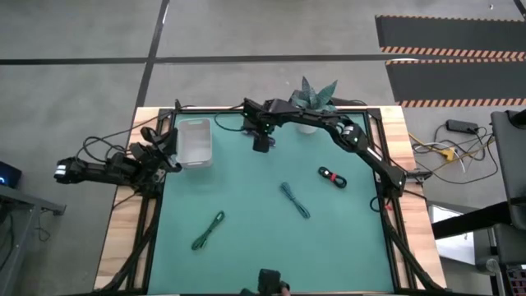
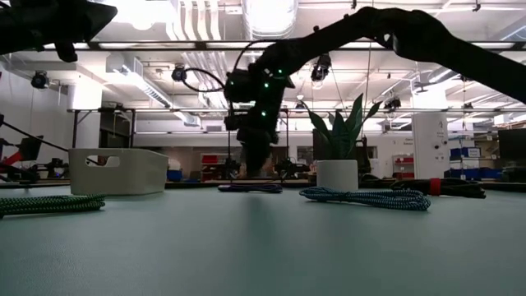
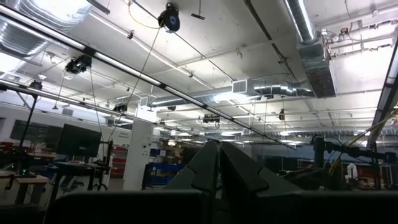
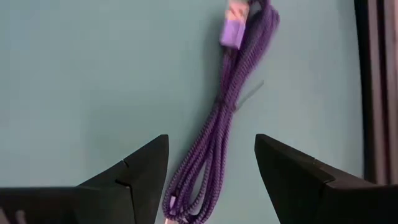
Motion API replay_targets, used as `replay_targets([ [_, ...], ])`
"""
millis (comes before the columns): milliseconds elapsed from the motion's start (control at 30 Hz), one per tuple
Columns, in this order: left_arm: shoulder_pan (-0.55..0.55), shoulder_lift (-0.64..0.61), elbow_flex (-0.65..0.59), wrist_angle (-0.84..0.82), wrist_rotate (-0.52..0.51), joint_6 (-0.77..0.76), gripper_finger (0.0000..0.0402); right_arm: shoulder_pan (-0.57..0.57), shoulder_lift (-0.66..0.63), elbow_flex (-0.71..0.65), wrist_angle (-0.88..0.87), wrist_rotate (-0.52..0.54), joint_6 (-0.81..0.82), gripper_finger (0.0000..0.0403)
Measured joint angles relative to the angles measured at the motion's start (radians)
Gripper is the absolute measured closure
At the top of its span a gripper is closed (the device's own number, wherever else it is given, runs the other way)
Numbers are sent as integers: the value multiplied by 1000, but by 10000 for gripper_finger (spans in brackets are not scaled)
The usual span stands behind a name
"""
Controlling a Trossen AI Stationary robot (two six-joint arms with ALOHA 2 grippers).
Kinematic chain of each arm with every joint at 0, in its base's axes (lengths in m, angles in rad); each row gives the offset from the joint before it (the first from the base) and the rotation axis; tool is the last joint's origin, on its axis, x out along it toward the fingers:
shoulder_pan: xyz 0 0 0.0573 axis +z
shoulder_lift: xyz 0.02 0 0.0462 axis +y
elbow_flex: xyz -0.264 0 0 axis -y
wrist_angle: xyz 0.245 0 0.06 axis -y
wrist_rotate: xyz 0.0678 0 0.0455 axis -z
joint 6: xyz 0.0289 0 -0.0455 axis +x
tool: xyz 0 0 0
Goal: Pick and place USB-C Cables
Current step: Put the purple usb cable into the gray bin
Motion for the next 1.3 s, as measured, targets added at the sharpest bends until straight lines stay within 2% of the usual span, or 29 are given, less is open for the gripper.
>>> replay_targets([
  [467,0,0,0,-1,0,0,396,-16,2,-141,133,-37,81,180],
  [633,0,0,0,-1,0,0,396,-16,2,-148,137,-43,106,224],
  [1000,0,0,0,-1,0,-1,396,-16,2,-151,142,-90,125,371],
  [1100,0,0,0,-1,0,-1,396,-16,-3,-153,161,-88,107,383],
  [1300,0,0,0,-1,0,-2,396,-16,-5,-105,186,-84,85,379],
])
